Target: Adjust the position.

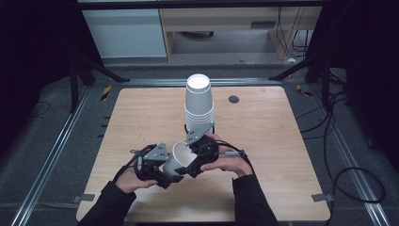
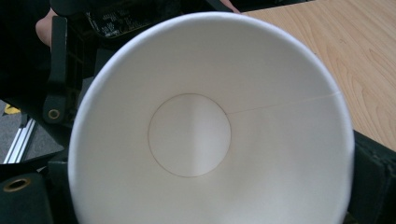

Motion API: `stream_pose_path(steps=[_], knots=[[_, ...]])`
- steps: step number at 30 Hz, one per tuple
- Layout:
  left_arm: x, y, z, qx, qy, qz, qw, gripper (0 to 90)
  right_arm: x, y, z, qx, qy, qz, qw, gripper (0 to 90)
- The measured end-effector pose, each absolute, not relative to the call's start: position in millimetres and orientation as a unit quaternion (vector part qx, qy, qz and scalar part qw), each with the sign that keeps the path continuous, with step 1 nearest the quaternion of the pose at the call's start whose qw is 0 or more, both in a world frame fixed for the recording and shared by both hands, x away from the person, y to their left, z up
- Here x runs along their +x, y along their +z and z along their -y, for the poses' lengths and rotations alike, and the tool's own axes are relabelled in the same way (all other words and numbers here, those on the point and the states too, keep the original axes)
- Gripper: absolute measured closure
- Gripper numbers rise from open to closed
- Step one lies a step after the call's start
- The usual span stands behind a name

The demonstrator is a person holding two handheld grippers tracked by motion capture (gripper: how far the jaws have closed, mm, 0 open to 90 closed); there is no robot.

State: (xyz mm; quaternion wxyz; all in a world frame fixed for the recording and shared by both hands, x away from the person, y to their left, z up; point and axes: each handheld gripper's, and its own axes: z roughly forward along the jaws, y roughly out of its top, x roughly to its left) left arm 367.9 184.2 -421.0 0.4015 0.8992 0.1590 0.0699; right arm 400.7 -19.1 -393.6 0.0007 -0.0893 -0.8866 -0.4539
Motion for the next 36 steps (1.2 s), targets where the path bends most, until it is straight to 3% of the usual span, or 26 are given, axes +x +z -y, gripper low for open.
stream_pose_path(steps=[19, 36], knots=[[368, -420, -187, 0.895, 0.066, -0.163, 0.411, 23.3, 400, -394, 21, -0.092, -0.460, 0.883, -0.001, 4.7], [371, -412, -204, 0.868, 0.078, -0.180, 0.457, 23.1, 395, -388, 61, -0.124, -0.510, 0.851, -0.020, 4.0]])
